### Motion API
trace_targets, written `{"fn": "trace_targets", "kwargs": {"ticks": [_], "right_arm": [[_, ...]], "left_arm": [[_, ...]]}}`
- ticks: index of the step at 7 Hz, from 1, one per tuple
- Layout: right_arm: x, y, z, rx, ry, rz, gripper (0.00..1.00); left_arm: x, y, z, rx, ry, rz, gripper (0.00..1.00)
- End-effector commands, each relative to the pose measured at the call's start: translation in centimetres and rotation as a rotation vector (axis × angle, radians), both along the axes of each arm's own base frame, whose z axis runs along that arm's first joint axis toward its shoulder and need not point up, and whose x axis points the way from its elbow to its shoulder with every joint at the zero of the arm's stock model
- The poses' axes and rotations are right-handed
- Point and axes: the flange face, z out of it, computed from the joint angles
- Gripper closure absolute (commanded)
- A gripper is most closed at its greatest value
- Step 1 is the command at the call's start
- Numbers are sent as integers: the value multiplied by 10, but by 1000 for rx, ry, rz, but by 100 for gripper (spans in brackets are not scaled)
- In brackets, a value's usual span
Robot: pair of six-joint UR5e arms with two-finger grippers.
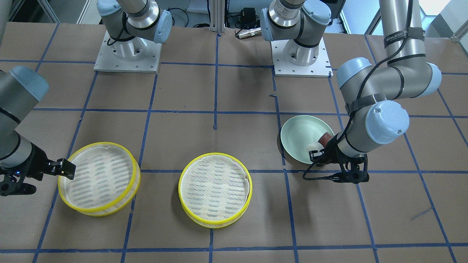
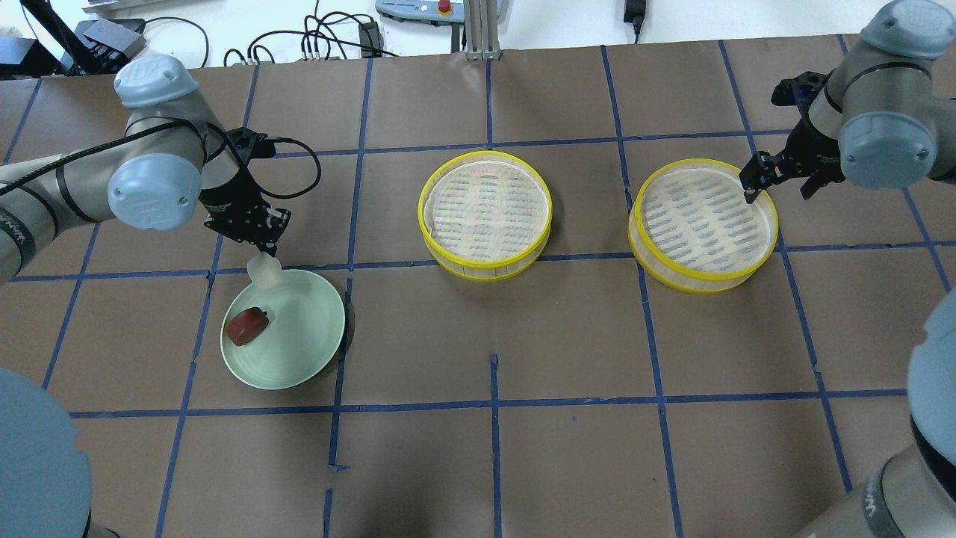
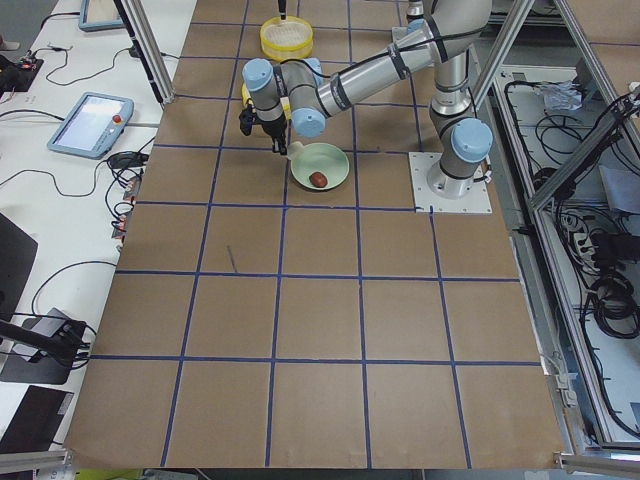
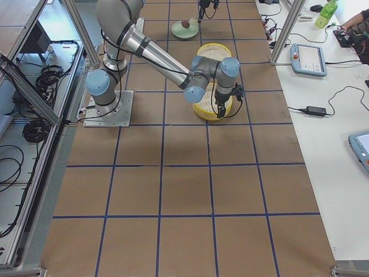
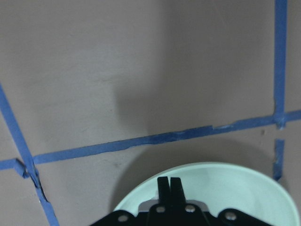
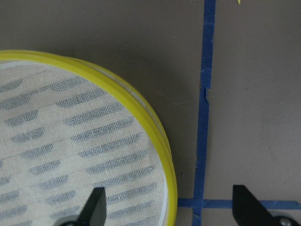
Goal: Stack buns with steamer
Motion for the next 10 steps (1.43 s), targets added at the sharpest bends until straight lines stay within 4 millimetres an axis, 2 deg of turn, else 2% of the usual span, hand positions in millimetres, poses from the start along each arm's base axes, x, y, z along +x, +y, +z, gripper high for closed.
{"fn": "trace_targets", "kwargs": {"ticks": [1, 2, 3, 4, 5, 6, 8, 9, 10], "right_arm": [[2, 5, -18, 32, -13, -2, 10], [1, 6, -21, 40, -5, -1, 43], [1, 6, -23, 45, -6, -1, 62], [1, 6, -24, 46, -6, -4, 84], [0, 4, -21, 41, -3, -3, 96], [-1, 2, -15, 32, 5, -9, 96], [-3, -6, 3, 0, 14, -27, 96], [-4, -9, 11, -5, 14, -44, 96], [4, -8, 35, 2, 8, -81, 96]], "left_arm": [[-80, -18, 37, -52, 86, 245, 97], [-112, -25, 41, -45, 164, 360, 97], [-155, -24, 28, -47, 170, 383, 96], [-210, -18, 13, -62, 177, 458, 84], [-219, -18, 5, -63, 167, 456, 22], [-220, -17, 5, -64, 169, 444, 1], [-217, -13, 12, -87, 169, 382, 0], [-200, -8, 9, -116, 92, 240, 0], [-161, 5, 10, -72, -75, 61, 0]]}}
